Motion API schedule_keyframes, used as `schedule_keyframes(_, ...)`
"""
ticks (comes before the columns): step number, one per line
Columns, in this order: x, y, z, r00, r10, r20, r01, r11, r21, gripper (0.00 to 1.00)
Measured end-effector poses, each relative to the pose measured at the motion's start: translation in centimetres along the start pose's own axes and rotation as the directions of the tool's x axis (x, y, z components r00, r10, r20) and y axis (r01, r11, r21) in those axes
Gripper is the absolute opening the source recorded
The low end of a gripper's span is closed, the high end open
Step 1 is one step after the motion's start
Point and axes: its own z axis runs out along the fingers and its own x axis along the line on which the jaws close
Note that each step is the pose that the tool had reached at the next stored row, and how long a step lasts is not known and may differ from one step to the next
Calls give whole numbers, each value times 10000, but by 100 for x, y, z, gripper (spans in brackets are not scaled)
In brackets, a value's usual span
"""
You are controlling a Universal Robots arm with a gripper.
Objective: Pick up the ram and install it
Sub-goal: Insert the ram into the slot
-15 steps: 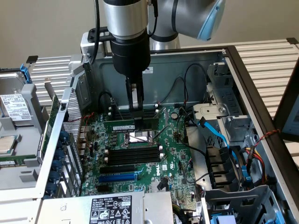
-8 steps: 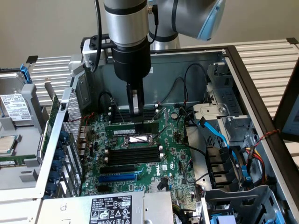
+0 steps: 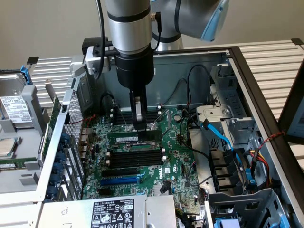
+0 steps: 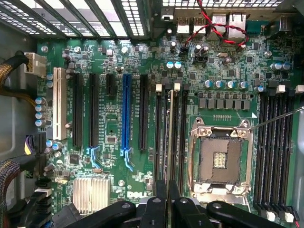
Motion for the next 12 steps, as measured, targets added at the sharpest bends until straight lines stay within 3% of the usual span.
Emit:
schedule_keyframes(4,3,1,27,9999,-115,24,115,9999,-18,13)
schedule_keyframes(8,23,-9,41,9998,-185,48,185,9998,-72,13)
schedule_keyframes(12,38,-25,68,9997,-182,132,183,9998,-109,13)
